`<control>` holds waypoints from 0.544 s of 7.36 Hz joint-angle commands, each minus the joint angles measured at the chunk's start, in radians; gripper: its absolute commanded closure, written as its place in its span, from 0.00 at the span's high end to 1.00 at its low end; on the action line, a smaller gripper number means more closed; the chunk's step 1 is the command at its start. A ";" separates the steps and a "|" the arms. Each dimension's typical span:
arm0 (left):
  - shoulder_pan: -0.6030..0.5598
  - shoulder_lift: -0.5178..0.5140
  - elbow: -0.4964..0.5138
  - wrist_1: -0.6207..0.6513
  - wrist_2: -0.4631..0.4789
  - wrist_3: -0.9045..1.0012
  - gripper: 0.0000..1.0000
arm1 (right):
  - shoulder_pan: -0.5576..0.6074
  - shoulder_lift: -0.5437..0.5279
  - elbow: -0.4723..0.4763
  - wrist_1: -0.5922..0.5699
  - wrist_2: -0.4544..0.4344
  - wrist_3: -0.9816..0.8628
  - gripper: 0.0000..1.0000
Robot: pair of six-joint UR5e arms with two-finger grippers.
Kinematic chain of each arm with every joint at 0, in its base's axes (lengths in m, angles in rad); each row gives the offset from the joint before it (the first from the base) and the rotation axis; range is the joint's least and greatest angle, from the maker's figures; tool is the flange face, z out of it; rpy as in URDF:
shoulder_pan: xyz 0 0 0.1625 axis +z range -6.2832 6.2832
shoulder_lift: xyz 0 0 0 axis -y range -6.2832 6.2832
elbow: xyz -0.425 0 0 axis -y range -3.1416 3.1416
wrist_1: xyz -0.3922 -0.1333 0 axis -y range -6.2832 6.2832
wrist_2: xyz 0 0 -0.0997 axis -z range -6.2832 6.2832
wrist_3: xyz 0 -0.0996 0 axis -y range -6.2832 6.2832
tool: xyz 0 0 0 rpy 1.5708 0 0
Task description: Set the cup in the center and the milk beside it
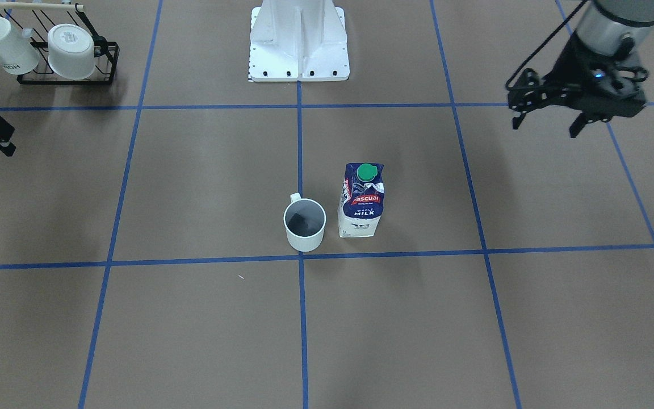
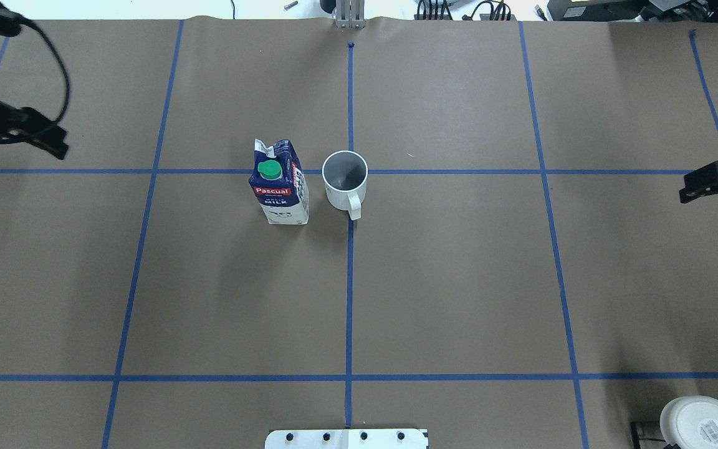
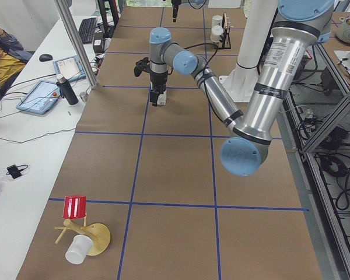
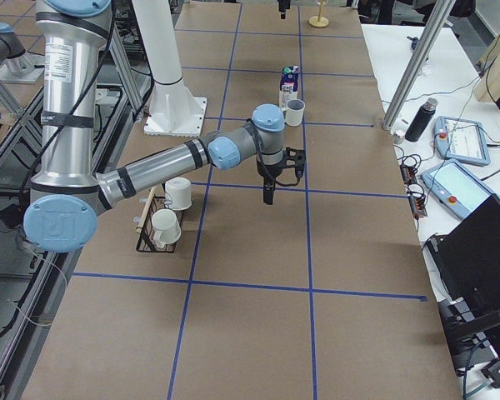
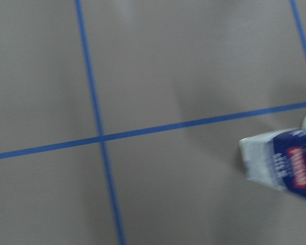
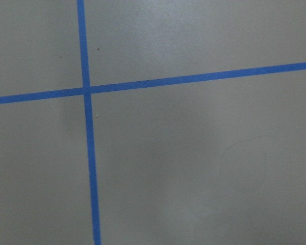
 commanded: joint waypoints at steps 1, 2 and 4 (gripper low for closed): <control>-0.248 0.194 0.049 -0.036 -0.057 0.332 0.98 | 0.087 -0.059 0.010 0.023 0.035 -0.097 1.00; -0.283 0.207 0.100 -0.043 -0.146 0.345 0.98 | 0.098 -0.082 0.009 0.052 0.042 -0.126 1.00; -0.312 0.222 0.108 -0.041 -0.131 0.345 0.98 | 0.096 -0.081 -0.012 0.080 0.042 -0.128 1.00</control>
